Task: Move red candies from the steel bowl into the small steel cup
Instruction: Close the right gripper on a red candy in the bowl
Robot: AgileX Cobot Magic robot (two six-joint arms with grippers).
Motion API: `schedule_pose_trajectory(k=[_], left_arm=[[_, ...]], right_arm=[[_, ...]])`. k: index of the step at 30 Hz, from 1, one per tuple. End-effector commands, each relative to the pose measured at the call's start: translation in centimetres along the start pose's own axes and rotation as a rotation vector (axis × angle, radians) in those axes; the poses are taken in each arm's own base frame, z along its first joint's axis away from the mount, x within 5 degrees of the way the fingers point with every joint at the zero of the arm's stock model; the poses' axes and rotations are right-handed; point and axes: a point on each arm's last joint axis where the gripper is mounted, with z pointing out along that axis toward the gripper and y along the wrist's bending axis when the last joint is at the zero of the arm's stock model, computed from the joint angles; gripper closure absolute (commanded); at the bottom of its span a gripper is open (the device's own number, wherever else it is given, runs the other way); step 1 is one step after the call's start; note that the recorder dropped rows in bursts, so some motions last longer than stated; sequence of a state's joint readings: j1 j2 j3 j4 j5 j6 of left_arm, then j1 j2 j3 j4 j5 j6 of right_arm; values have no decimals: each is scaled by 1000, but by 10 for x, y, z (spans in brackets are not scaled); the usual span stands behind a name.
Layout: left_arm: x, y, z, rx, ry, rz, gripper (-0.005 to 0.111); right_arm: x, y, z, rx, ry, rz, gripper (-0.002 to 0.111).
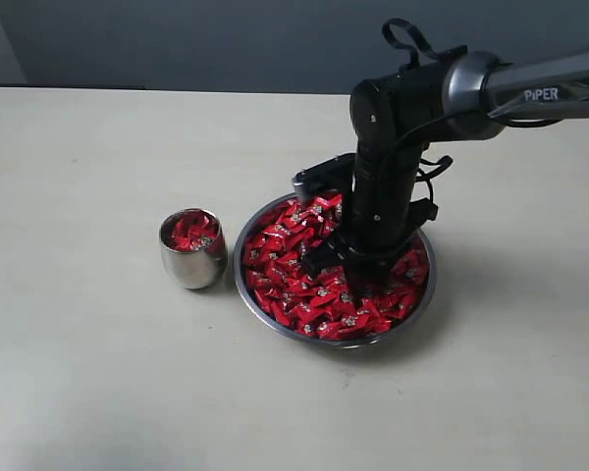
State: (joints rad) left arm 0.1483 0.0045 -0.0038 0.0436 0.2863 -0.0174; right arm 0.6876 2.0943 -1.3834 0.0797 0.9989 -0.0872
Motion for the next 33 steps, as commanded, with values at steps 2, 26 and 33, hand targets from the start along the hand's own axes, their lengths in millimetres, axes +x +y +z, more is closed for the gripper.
schedule_pose_trajectory(k=[2,26,33], left_arm=[[1,0,0,2,-2,-1,106],[1,0,0,2,-2,-1,106],[1,0,0,2,-2,-1,106]], right_arm=[[2,0,-9,10,-9,2,81],[2,-1,-10,23,-14,-6,109],[1,0,-26,29,-84,-10,109]])
